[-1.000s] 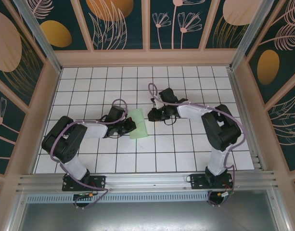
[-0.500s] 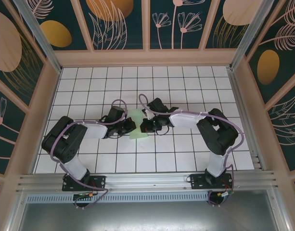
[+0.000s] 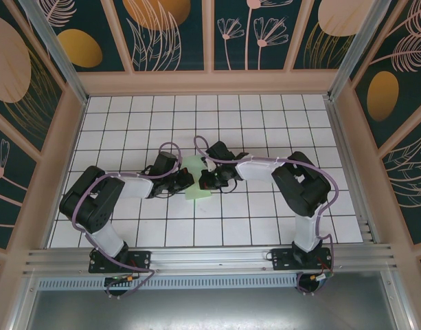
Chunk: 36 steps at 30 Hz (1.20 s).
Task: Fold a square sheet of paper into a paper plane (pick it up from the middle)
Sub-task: Fold the triangle a second time at the center of the table.
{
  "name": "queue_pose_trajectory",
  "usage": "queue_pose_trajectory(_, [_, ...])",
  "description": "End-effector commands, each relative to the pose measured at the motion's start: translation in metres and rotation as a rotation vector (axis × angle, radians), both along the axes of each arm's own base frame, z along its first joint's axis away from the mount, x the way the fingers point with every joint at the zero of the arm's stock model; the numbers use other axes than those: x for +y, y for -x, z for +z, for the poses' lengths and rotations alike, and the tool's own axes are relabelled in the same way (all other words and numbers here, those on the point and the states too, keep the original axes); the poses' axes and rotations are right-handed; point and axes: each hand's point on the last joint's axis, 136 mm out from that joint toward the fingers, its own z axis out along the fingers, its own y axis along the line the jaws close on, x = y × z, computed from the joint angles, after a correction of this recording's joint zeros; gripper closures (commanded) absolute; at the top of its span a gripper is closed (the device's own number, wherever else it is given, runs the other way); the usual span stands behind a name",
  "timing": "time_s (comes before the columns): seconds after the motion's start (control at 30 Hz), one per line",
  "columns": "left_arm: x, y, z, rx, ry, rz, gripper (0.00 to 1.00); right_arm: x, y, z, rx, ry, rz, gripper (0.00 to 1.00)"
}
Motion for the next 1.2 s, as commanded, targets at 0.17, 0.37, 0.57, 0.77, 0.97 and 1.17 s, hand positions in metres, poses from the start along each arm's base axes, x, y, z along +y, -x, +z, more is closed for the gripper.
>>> queue_pose_trajectory(0.17, [0.016,0.026,-0.037,0.135,-0.085,0.016,0.96,0.013,0.007,0.005,-0.016,0.028,0.054,0.99])
queue_pose_trajectory(0.37, [0.018,0.028,-0.039,0.138,-0.091,0.019,0.96,0.007,0.001,-0.009,-0.013,0.086,0.017,0.99])
queue_pose_trajectory(0.57, [0.019,0.029,-0.04,0.144,-0.094,0.023,0.96,0.002,0.002,-0.015,-0.007,0.12,0.02,0.99])
queue_pose_trajectory(0.77, [0.023,0.03,-0.044,0.15,-0.114,0.03,0.96,-0.01,0.004,-0.022,-0.009,0.175,0.022,0.99])
queue_pose_trajectory(0.97, [0.029,0.032,-0.05,0.16,-0.156,0.036,0.96,-0.019,0.008,-0.022,-0.014,0.193,0.037,0.99])
queue_pose_trajectory(1.17, [0.032,0.032,-0.054,0.166,-0.178,0.038,0.97,-0.028,0.012,-0.022,-0.014,0.204,0.045,0.99])
